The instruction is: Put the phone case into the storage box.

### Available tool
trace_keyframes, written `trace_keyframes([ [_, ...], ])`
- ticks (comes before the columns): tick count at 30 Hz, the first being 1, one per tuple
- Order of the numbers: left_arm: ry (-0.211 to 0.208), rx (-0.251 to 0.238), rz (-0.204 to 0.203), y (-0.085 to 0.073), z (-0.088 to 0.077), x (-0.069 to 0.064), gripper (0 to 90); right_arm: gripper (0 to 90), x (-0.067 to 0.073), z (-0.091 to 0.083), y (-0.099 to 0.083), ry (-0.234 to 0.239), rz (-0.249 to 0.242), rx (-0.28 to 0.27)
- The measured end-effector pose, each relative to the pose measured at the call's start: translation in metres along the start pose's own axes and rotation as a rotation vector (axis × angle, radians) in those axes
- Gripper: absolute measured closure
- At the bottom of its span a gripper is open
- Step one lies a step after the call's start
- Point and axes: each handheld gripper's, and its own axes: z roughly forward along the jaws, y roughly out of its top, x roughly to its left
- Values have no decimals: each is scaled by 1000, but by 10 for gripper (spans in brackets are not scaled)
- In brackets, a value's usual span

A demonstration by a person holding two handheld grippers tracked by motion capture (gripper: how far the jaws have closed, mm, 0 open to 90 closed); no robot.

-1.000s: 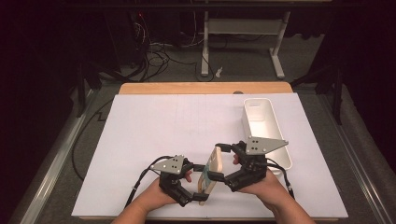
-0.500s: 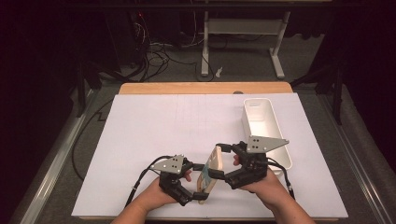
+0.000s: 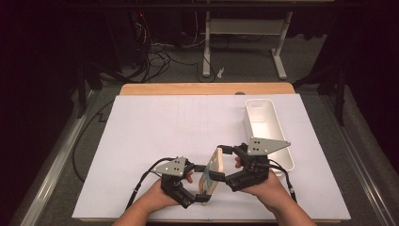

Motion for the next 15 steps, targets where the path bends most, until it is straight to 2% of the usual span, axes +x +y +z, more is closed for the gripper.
trace_keyframes([
  [6,-2,3,-1,-1,1,0,97,137,2,1,0,-6,-6,10],
  [15,22,0,-4,-1,3,0,81,140,2,1,0,-12,-8,6],
])
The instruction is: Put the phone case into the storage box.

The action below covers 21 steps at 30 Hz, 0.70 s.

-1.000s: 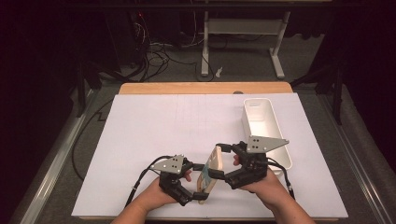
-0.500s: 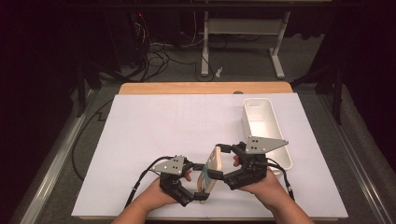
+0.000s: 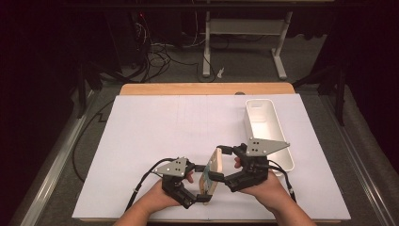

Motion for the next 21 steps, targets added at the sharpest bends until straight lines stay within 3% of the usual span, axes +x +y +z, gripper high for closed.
trace_keyframes([
  [8,36,-4,-2,0,-1,0,3,141,0,-1,0,-5,2,-6],
  [21,55,1,7,0,-1,0,1,144,0,-2,1,-12,-1,-12],
])
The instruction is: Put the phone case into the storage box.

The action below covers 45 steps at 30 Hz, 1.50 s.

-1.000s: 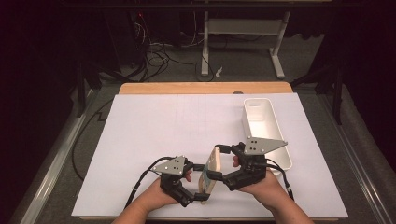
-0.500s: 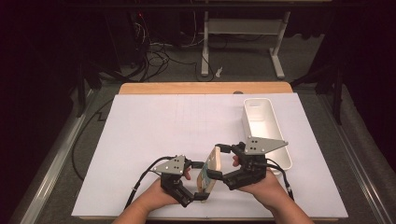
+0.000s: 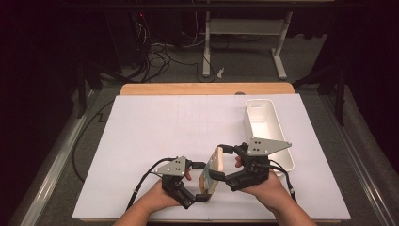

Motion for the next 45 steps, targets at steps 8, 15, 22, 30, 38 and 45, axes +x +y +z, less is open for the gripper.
trace_keyframes([
  [8,17,-3,2,0,-1,0,1,146,-1,-2,0,-7,-1,-4],
  [15,17,-3,0,0,-2,0,1,146,-1,-3,1,-7,2,-12],
  [22,20,-5,3,0,-2,0,1,147,-2,-4,1,-8,4,-15],
  [30,26,-11,6,1,-3,0,1,147,-2,-5,2,-13,3,-17],
  [38,39,-13,4,1,-5,0,1,147,-2,-6,2,-18,1,-15],
  [45,55,-23,6,2,-9,1,1,147,-4,-9,2,-32,0,-16],
])
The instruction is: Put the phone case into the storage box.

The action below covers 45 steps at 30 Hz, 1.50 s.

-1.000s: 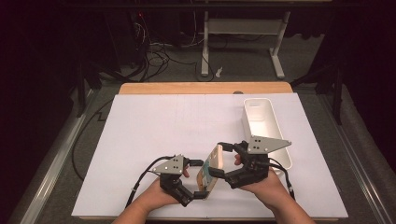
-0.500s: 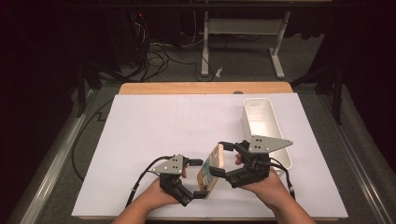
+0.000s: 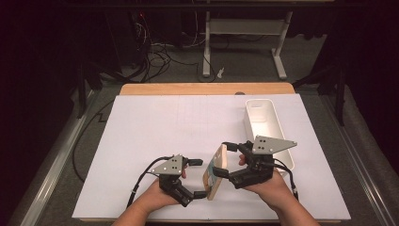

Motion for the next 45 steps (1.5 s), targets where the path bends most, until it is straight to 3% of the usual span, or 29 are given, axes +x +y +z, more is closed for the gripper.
trace_keyframes([
  [9,46,-10,-7,-2,-9,1,1,146,-2,-3,-1,-32,-14,5],
  [10,70,-20,-22,-4,-13,3,1,146,-2,-3,-1,-35,-15,6],
  [15,125,-26,-26,-6,-21,4,1,146,-4,-6,-1,-57,-19,2],
  [17,167,-25,-34,-7,-29,6,1,146,-5,-7,-2,-72,-28,3],
  [25,250,-13,-44,-11,-40,9,2,145,-8,-12,-2,-107,-42,4],
  [33,347,-5,-52,-16,-56,6,2,145,-11,-17,-3,-148,-48,0],
  [36,411,-4,-61,-20,-68,5,2,145,-12,-19,-2,-168,-61,0],
  [39,440,-5,-63,-22,-74,5,2,146,-12,-20,-3,-183,-67,2],
  [41,494,0,-62,-24,-80,3,2,145,-12,-20,-3,-193,-70,5],
  [45,529,9,-62,-25,-82,2,2,145,-13,-21,-3,-213,-79,8],
])
